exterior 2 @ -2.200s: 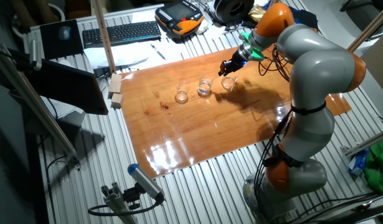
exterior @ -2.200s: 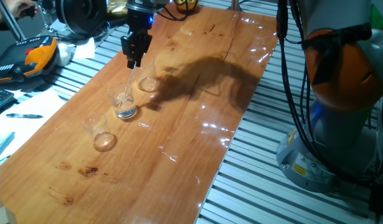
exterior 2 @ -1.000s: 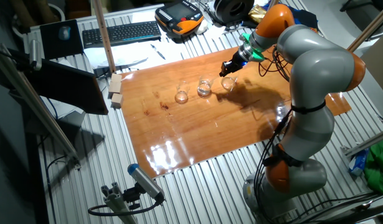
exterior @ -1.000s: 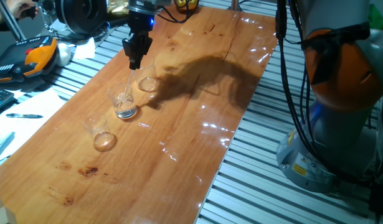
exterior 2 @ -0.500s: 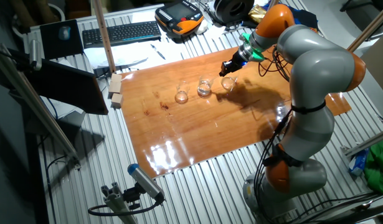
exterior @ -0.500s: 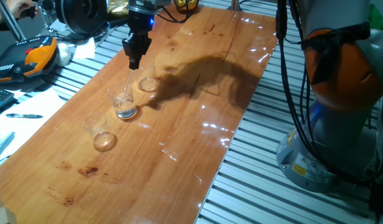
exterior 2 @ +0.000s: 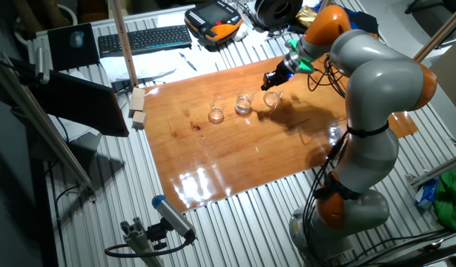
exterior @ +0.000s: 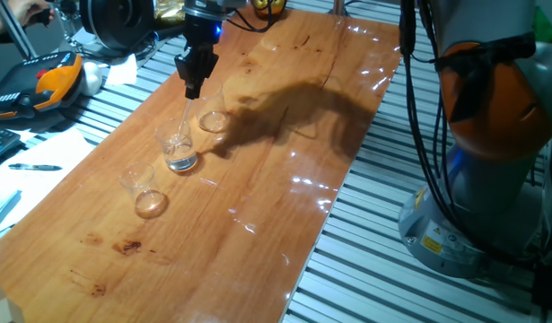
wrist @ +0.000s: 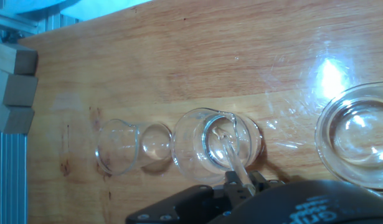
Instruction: Stir the beaker with a glass rod
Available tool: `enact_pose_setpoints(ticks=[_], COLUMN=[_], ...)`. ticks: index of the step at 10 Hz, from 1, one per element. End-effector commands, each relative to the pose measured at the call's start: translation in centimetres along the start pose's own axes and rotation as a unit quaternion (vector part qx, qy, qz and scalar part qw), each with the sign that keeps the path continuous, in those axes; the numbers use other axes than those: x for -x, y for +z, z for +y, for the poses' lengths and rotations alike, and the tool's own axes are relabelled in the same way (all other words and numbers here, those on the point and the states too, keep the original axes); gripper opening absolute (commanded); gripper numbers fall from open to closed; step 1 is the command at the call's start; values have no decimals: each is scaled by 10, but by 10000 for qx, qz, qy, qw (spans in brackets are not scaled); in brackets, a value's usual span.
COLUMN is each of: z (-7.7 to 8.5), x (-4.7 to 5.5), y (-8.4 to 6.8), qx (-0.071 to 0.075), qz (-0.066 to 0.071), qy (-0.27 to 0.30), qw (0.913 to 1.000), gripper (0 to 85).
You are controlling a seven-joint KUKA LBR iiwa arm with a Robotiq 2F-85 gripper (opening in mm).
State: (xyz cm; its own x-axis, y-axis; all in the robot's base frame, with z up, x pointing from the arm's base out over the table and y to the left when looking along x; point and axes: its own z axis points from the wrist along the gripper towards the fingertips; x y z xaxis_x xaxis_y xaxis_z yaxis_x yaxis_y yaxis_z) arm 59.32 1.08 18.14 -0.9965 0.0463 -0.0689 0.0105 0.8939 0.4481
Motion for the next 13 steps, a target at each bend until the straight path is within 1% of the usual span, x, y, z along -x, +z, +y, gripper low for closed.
enact_pose_setpoints(ticks=[1,4,5,6,7,9,11,13], z=[1,8,13,20,29,41,51,53], x=[0,0,0,-1,-2,1,2,1], y=[-2,-4,-5,-6,-9,-11,-9,-8], qx=[-32,-130,-229,-367,-588,-917,-1366,-1603], qz=[-5,-38,-48,-59,-47,-22,21,98], qy=[23,60,59,55,13,-27,-42,-86], qw=[10000,9999,9997,9993,9983,9958,9906,9870], gripper=[0,0,0,0,0,0,0,0])
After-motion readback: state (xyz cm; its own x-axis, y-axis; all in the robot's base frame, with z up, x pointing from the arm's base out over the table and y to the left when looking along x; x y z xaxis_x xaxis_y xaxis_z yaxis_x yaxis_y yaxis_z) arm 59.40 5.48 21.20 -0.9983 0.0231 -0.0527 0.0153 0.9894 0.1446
